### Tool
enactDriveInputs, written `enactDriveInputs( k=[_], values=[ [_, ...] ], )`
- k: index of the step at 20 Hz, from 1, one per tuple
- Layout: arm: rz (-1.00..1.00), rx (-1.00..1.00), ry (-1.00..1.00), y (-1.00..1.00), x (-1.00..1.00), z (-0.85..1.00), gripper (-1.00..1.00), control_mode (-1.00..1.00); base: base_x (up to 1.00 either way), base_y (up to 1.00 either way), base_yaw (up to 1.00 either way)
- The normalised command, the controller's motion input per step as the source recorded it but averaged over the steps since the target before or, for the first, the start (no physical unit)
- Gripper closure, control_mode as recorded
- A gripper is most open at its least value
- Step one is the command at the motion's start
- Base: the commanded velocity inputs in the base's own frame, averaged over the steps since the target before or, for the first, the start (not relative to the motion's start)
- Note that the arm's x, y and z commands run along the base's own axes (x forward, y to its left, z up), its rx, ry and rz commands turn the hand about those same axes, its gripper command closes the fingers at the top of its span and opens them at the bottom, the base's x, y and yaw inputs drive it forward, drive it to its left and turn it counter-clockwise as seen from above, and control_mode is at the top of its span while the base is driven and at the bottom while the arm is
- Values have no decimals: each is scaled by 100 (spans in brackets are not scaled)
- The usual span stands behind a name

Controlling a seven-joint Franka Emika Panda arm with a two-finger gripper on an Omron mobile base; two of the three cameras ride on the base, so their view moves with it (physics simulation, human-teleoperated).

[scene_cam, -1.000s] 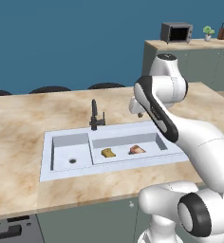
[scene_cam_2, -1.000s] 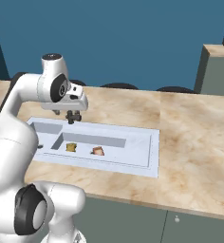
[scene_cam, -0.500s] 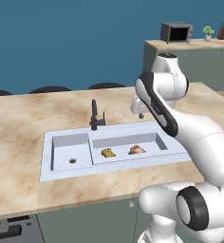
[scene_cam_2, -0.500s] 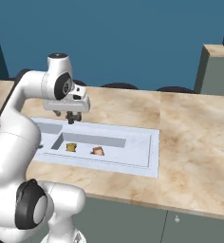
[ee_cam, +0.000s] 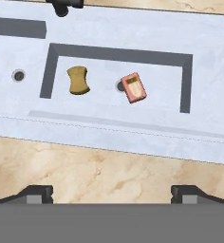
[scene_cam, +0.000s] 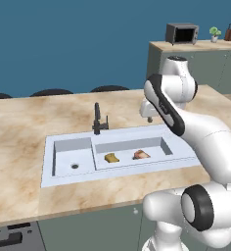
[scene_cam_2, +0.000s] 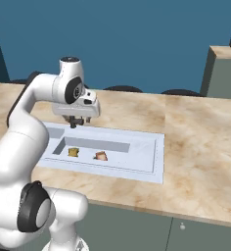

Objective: Pick up the bar soap and sponge from the sink, and place them back in the cabinet, and close the cabinet doors.

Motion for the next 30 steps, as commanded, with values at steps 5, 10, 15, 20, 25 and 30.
enactDriveInputs(
  k=[5,10,15,20,25,30],
  values=[
    [0,0,0,-15,14,-17,-100,-100,0,0,0],
    [0,0,0,-11,21,-18,-100,-100,0,0,0],
    [0,0,0,-9,24,-18,-100,-100,0,0,0],
    [0,0,0,-5,24,-20,-100,-100,0,0,0],
    [0,0,0,-2,23,-21,-100,-100,0,0,0],
    [0,-2,0,0,23,-23,-100,-100,0,0,0]
  ],
)
